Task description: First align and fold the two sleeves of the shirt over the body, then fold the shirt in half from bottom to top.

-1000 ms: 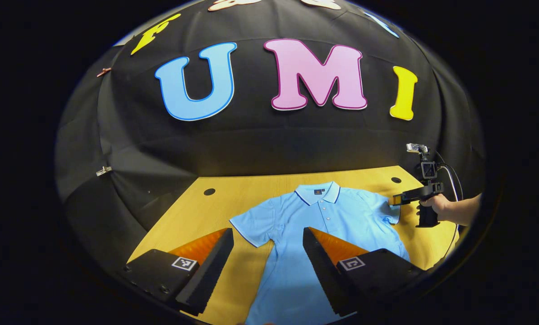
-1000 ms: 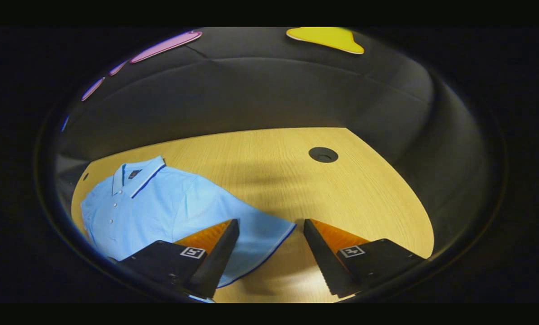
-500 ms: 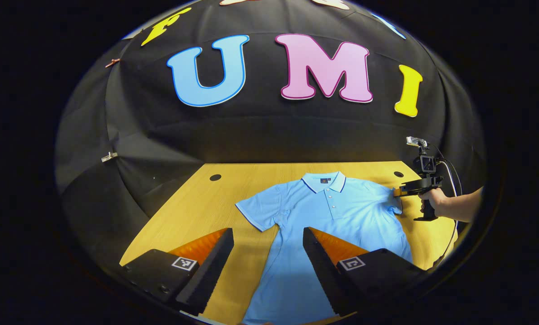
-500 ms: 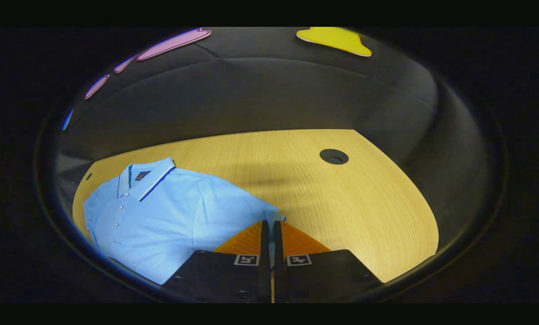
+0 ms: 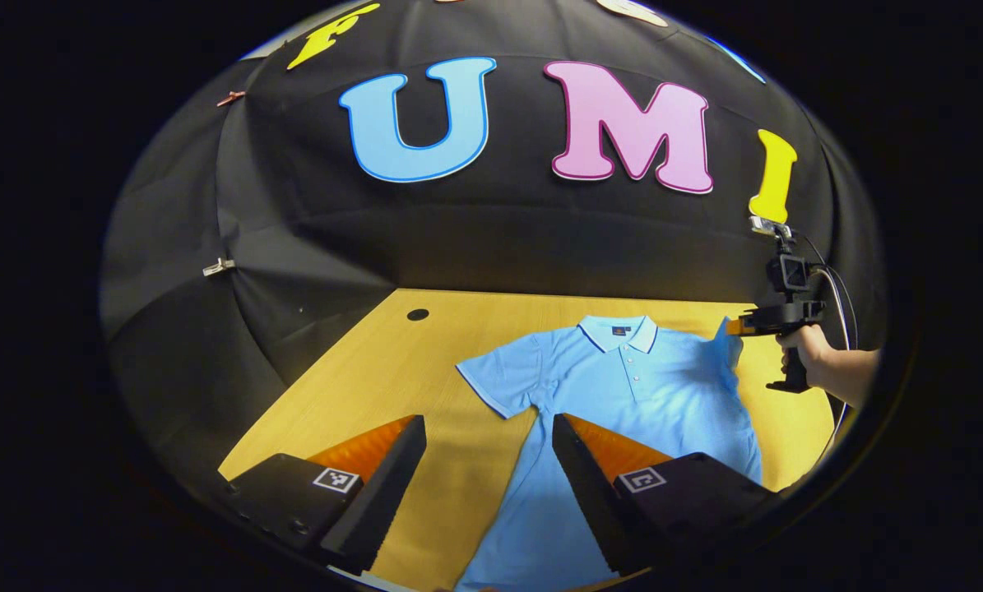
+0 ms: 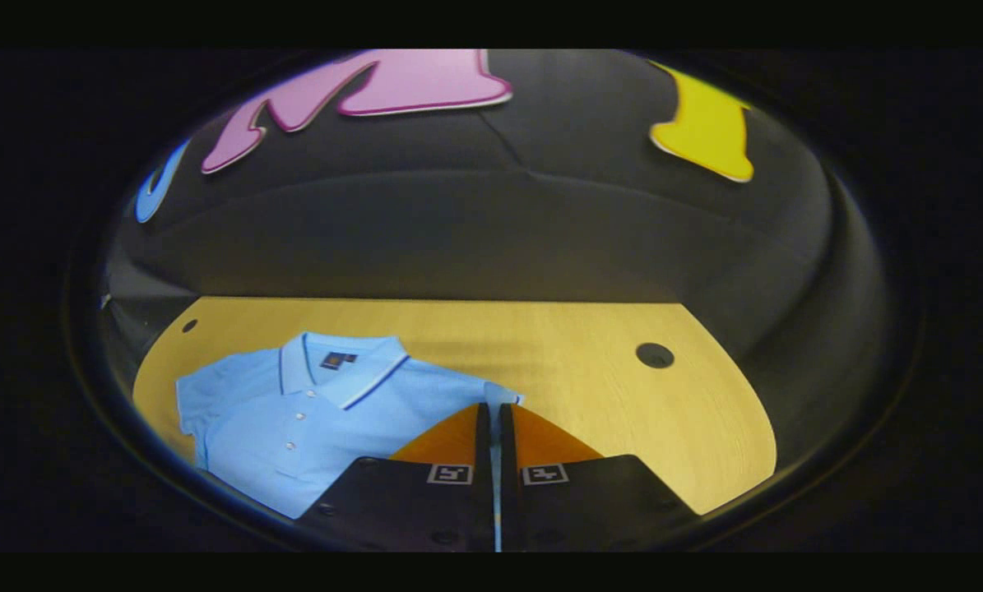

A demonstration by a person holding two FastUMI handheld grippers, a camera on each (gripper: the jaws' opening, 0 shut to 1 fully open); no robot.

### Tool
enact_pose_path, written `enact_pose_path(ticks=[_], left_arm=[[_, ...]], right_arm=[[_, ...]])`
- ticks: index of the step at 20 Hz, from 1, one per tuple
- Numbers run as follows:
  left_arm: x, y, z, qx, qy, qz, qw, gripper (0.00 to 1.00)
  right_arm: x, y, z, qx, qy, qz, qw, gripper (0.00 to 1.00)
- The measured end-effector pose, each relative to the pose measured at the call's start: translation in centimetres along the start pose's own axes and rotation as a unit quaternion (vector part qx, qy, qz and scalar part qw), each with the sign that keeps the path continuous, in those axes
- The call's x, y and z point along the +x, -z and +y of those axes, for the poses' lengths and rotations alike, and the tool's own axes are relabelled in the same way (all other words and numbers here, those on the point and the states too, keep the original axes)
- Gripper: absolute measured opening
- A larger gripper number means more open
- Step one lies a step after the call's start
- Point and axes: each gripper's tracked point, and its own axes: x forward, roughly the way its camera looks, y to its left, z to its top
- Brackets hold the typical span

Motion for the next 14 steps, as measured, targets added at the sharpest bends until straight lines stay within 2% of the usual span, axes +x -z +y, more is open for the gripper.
enact_pose_path(ticks=[2,7,8,9,11,13,14], left_arm=[[0.0,-0.5,0.1,-0.014,0.000,-0.007,1.000,0.99],[-0.1,-1.3,1.1,-0.030,0.000,-0.021,0.999,0.99],[-0.1,-1.3,1.6,-0.037,-0.003,-0.022,0.999,0.99],[-0.1,-1.4,1.9,-0.046,-0.004,-0.023,0.999,0.98],[0.4,-1.5,2.4,-0.061,-0.002,-0.022,0.998,0.98],[1.5,-1.7,2.9,-0.066,0.007,-0.024,0.998,0.99],[2.6,-1.9,3.0,-0.064,0.015,-0.024,0.998,0.99]], right_arm=[[-0.3,-0.4,4.2,-0.014,-0.026,0.001,1.000,0.12],[-1.2,0.9,13.1,-0.057,-0.073,0.005,0.996,0.12],[-1.5,1.3,14.8,-0.064,-0.087,0.007,0.994,0.05],[-2.1,1.8,16.7,-0.061,-0.108,0.010,0.992,0.12],[-3.5,1.7,19.2,-0.040,-0.143,-0.001,0.989,0.43],[-5.1,1.2,19.2,-0.027,-0.147,-0.014,0.989,0.44],[-6.2,1.1,18.6,-0.024,-0.146,-0.016,0.989,0.60]])
